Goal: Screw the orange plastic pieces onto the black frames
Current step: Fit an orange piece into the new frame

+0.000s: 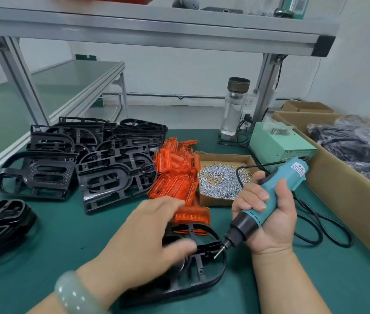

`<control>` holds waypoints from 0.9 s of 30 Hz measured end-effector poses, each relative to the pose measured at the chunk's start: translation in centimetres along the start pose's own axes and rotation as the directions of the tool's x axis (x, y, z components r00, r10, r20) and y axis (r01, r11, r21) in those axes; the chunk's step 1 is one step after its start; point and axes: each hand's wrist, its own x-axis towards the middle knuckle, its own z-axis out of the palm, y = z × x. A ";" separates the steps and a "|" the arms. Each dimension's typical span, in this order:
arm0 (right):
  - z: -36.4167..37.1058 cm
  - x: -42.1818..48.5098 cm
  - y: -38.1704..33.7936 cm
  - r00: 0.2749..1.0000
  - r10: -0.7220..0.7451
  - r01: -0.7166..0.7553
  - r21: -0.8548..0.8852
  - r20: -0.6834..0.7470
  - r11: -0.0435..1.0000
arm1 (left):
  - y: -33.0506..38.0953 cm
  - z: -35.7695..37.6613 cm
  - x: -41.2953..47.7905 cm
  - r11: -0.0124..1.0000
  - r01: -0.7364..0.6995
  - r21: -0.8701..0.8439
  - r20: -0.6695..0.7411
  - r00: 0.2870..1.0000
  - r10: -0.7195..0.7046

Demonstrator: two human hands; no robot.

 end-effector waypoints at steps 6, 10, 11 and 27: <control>0.1 0.1 -0.1 1.000 -0.014 0.013 -0.042 -0.019 0.999 | 0.2 -0.3 5.1 0.987 0.022 0.161 -0.039 0.999 -0.016; 0.0 0.0 -0.1 1.000 -0.010 0.009 -0.043 -0.018 0.999 | 0.8 0.6 7.3 0.966 -0.022 0.256 0.113 0.994 -0.007; 0.0 0.0 -0.1 1.000 -0.010 0.009 -0.042 -0.019 0.999 | 0.9 0.6 7.6 0.958 -0.031 0.284 0.139 0.990 -0.009; 0.2 0.2 0.0 0.998 -0.028 0.026 -0.047 -0.051 0.999 | 0.1 -0.5 6.8 0.982 0.181 0.063 -0.296 0.943 -0.154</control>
